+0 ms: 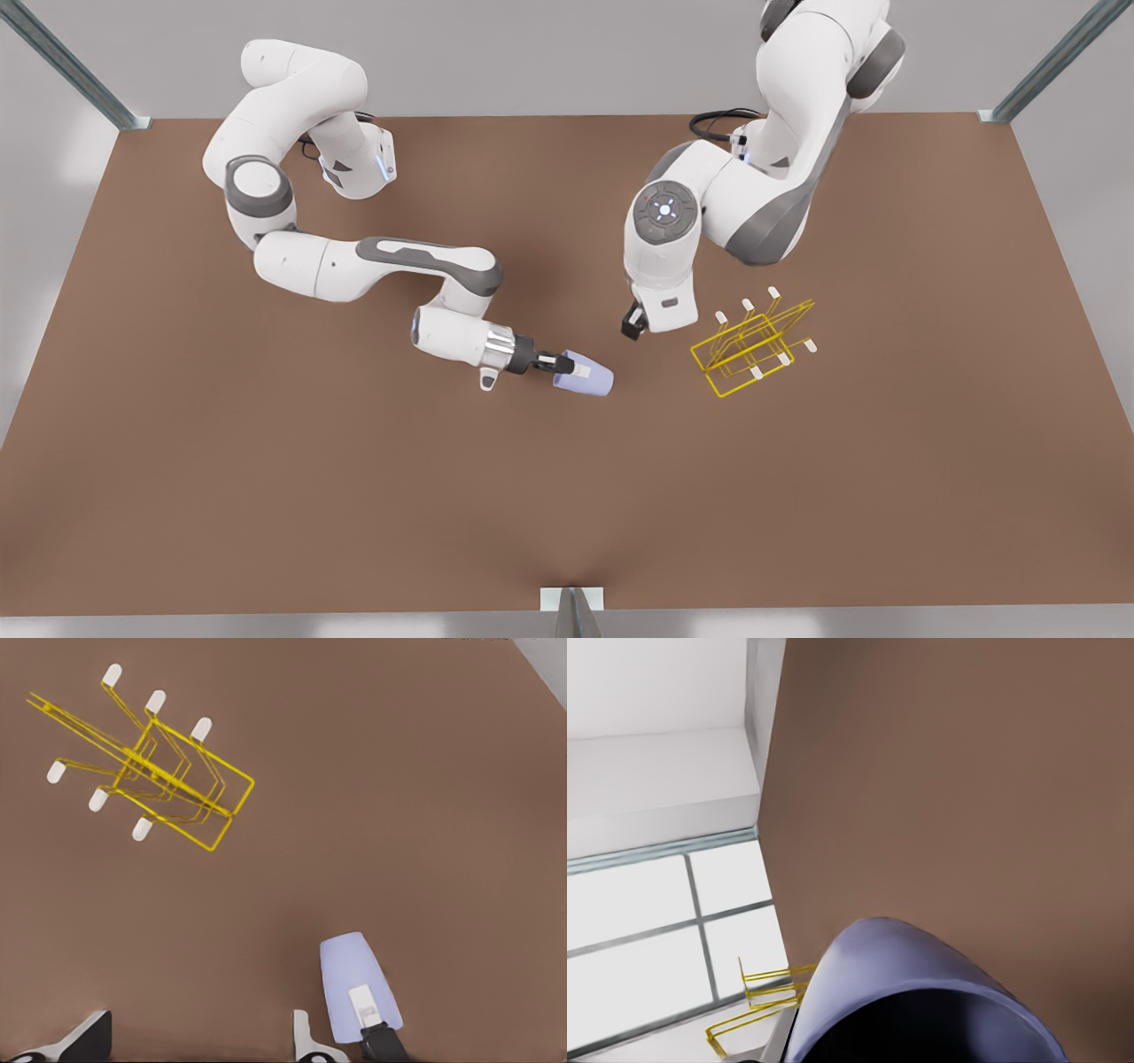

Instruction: Place the cup on the cup holder

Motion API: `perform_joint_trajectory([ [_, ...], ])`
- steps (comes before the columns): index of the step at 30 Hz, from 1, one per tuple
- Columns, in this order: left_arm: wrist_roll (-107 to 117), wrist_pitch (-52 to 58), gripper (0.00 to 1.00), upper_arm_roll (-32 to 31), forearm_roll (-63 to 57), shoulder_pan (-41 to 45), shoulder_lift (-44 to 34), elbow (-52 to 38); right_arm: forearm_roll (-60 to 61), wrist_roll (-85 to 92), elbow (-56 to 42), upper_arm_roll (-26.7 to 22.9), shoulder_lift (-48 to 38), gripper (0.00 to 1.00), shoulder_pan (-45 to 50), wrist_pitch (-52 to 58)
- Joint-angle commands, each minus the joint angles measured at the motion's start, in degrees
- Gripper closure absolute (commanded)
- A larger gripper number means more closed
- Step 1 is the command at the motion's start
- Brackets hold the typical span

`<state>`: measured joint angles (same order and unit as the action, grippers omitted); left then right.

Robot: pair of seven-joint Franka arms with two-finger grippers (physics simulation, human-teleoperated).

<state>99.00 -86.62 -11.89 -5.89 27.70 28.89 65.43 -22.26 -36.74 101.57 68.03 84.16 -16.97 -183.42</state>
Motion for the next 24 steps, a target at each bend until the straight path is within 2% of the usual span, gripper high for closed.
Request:
perform_joint_trajectory([
  [1,45.5,-2.4,0.00,0.1,1.5,-0.3,0.8,-1.4,-3.5,-4.6,-0.1,-0.9,-0.1,0.79,0.3,-1.9],
  [2,45.8,-2.3,0.00,2.0,1.4,0.4,0.9,-1.2,-3.5,-4.1,-0.1,-1.1,0.0,0.79,0.3,-1.9],
  [4,50.2,-5.2,0.00,2.6,1.2,2.7,2.8,-1.3,-4.6,-3.9,-1.2,-2.5,-0.3,0.20,1.5,-4.7],
  [5,50.2,-5.3,0.00,3.1,0.6,3.3,3.0,-1.3,-4.7,-4.5,-1.2,-2.6,-0.3,0.00,1.9,-6.4],
  [9,50.3,-10.0,0.00,2.9,-1.2,3.5,3.5,-1.3,-6.5,-4.2,-1.1,-3.3,-0.6,0.00,1.5,-6.1],
  [16,47.3,-20.3,0.00,2.9,-1.3,3.0,8.6,-1.2,-8.3,-4.6,-1.1,-5.1,-0.7,0.00,1.8,-5.7],
  [24,37.6,-32.6,0.00,2.9,-1.3,2.9,13.6,-0.8,-9.9,-4.4,3.2,-5.5,-1.3,0.00,-3.9,-3.9],
])
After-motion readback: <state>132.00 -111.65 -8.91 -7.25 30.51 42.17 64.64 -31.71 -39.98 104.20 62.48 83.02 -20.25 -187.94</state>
